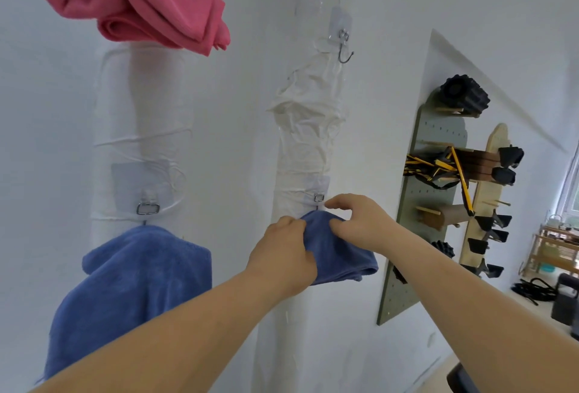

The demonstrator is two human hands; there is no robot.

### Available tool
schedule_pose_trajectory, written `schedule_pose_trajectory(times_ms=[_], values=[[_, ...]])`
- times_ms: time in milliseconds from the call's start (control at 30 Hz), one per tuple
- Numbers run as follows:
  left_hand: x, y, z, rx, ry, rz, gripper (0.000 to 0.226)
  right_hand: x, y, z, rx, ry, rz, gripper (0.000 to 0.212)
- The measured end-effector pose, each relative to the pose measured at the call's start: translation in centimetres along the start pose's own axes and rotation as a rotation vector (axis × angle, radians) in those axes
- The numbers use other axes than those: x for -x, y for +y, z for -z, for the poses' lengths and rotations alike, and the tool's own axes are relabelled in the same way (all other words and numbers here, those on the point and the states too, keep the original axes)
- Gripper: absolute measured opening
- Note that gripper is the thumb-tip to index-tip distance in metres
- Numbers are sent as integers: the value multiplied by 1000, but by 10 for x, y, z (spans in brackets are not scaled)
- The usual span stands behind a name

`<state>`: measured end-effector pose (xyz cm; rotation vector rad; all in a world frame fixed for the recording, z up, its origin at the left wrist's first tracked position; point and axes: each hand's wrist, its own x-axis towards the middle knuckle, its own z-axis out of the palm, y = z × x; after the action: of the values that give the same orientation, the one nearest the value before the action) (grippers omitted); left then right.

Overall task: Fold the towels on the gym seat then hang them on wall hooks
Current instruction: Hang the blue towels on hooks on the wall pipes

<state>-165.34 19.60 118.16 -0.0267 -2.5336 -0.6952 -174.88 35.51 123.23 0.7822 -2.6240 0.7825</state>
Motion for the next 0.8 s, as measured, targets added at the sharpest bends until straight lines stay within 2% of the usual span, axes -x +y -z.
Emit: schedule_pose_trajectory(times_ms=[167,267,367,500,567,633,800], values=[[7,5,11,-10,24,-14,10,7,-4,3,78,93,1,36],[20,13,20,30,60,-44,3,25,-16,3,121,215,5,29],[47,18,21,159,62,-67,8,57,-31,-5,128,287,-7,20],[101,11,3,305,-53,-54,19,120,-31,-30,25,237,-115,34],[131,5,-11,354,-124,-43,28,158,-23,-46,-24,197,-191,28],[163,-4,-30,379,-206,-39,25,199,-14,-67,-95,164,-282,22],[254,-42,-93,341,-520,-29,27,318,4,-137,-230,28,-600,23]])
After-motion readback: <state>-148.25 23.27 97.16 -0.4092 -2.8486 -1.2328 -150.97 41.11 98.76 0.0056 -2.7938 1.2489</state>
